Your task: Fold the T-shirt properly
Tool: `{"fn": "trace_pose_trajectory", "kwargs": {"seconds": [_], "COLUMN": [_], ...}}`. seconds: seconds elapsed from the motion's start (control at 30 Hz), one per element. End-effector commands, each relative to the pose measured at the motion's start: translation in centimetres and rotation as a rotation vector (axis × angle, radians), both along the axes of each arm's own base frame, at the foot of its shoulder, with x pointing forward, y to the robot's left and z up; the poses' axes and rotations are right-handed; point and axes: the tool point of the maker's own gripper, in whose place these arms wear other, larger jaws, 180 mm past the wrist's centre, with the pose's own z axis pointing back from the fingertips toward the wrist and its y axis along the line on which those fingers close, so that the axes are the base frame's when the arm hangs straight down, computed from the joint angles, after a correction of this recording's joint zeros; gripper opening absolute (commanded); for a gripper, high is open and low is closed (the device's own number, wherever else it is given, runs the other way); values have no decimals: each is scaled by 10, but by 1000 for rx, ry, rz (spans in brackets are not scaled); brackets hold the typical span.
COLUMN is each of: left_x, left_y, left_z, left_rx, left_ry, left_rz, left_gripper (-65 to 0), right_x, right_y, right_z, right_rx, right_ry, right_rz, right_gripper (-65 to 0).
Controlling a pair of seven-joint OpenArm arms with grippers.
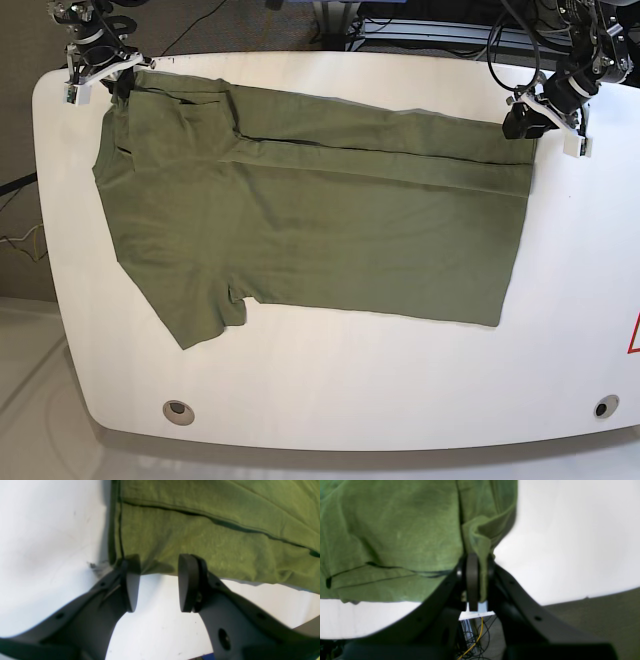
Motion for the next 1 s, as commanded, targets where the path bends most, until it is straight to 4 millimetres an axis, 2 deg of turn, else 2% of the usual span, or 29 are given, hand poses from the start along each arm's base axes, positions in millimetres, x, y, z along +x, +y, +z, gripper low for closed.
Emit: {"fn": "trace_pose_trajectory", "kwargs": {"seconds": [0.0, 0.17, 0.37, 0.43, 0.5, 0.77, 0.97], "left_x": [1, 7, 10, 12, 14, 12, 10], "left_y": [2, -1, 0, 0, -1, 6, 23], "left_z": [5, 8, 10, 12, 13, 13, 17], "left_rx": [5, -22, -25, -24, -19, -13, 16], "left_ry": [-11, -33, -37, -42, -51, -52, -52], "left_rz": [-7, 0, 1, 0, 0, 19, 51], "left_gripper": [-411, -460, -620, -621, -472, -456, -434], "right_x": [3, 2, 1, 2, 2, 2, 3], "right_y": [-4, -5, -4, -4, -3, -4, -6], "right_z": [7, 7, 7, 6, 6, 7, 7], "right_rx": [-12, -17, -18, -16, -15, -16, -22], "right_ry": [-23, -18, -14, -14, -15, -15, -18], "right_rz": [4, 8, 7, 9, 10, 11, 8], "right_gripper": [-650, -650, -650, -650, -650, -650, -650]}}
